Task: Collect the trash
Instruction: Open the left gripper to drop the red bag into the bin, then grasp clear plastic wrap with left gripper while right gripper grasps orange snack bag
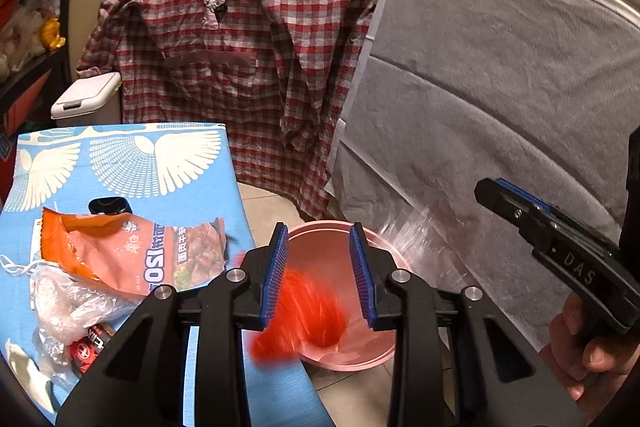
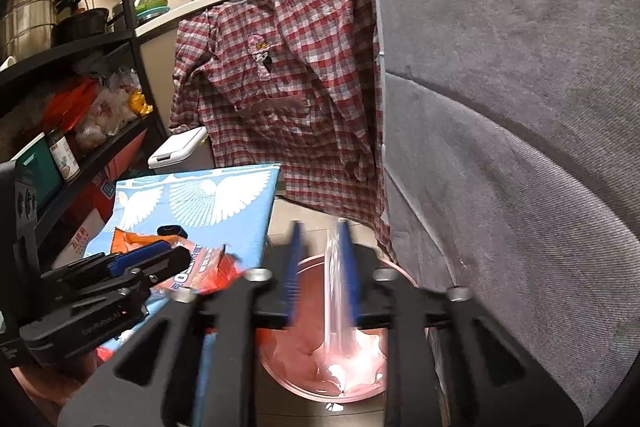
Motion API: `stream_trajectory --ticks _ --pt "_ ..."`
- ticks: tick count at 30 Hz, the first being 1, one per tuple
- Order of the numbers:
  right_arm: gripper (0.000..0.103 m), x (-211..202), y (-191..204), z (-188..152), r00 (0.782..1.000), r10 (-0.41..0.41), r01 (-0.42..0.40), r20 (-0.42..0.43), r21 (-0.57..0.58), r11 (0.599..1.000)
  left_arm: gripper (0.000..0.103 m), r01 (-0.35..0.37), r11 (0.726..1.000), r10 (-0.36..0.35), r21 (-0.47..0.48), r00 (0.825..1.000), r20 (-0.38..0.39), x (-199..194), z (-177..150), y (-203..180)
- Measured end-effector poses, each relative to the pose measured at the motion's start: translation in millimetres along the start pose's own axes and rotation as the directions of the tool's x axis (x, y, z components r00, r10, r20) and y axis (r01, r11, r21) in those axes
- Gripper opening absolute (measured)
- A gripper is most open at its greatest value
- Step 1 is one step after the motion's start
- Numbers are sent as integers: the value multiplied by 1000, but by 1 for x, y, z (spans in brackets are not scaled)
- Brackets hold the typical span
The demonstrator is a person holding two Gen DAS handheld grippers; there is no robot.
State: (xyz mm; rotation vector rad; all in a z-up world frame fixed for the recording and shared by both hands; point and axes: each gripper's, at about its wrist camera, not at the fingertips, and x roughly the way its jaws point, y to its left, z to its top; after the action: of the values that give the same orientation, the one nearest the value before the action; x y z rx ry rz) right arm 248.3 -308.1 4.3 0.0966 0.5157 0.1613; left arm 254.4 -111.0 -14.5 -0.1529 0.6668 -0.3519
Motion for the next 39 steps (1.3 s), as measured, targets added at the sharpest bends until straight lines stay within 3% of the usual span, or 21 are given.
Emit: stream_trajectory --ticks 7,20,33,39 --pt "35 -1 8 1 1000 -7 7 6 -21 1000 31 -4 1000 4 1 1000 16 -9 2 3" --pt "32 -18 33 4 994 -12 17 106 -43 999 31 -32 999 32 1 998 59 -44 2 26" --pt "28 -24 74 2 993 76 -70 94 -67 995 31 -108 993 113 -54 987 116 -99 6 89" --pt "15 -17 100 -4 988 139 -132 70 -106 986 31 -166 981 177 -102 978 112 -120 1 132"
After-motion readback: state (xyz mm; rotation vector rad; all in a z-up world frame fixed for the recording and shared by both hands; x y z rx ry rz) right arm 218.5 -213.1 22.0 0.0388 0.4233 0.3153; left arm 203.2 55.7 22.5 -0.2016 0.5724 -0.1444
